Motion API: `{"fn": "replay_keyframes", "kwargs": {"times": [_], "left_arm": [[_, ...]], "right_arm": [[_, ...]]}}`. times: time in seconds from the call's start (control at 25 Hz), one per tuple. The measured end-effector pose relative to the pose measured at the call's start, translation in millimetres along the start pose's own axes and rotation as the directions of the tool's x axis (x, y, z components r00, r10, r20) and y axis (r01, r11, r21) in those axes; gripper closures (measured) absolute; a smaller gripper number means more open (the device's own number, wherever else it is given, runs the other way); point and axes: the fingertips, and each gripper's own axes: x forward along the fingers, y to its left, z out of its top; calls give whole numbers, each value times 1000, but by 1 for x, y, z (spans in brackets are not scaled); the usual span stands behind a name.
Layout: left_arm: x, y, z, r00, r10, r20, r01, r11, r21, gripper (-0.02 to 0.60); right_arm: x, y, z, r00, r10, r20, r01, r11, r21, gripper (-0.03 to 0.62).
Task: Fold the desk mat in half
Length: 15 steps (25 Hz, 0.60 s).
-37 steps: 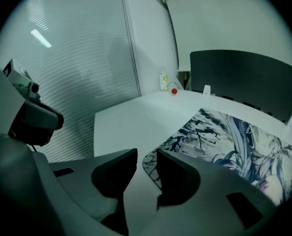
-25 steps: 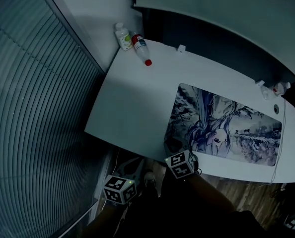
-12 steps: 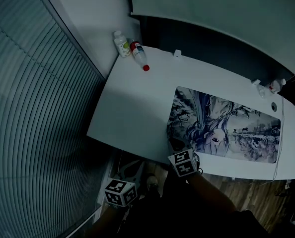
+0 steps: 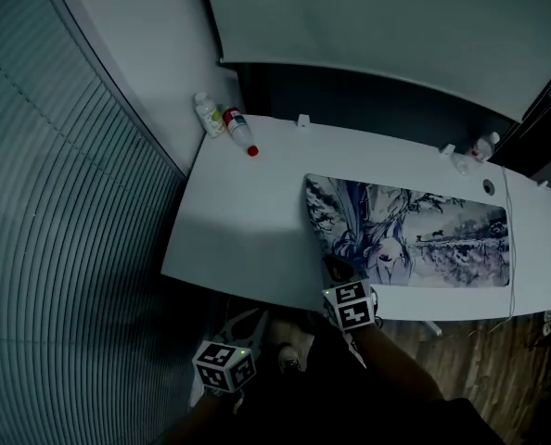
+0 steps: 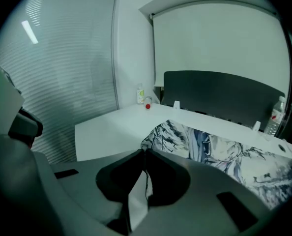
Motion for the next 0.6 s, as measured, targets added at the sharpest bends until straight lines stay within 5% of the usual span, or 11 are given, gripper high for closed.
{"fn": "replay_keyframes", "kwargs": {"times": [0.6], "left_arm": [[-6, -33, -6, 987, -154, -53, 159, 982, 98, 575]], "right_arm": [[-71, -50, -19, 975, -220, 25, 212, 958, 194, 553]]}}
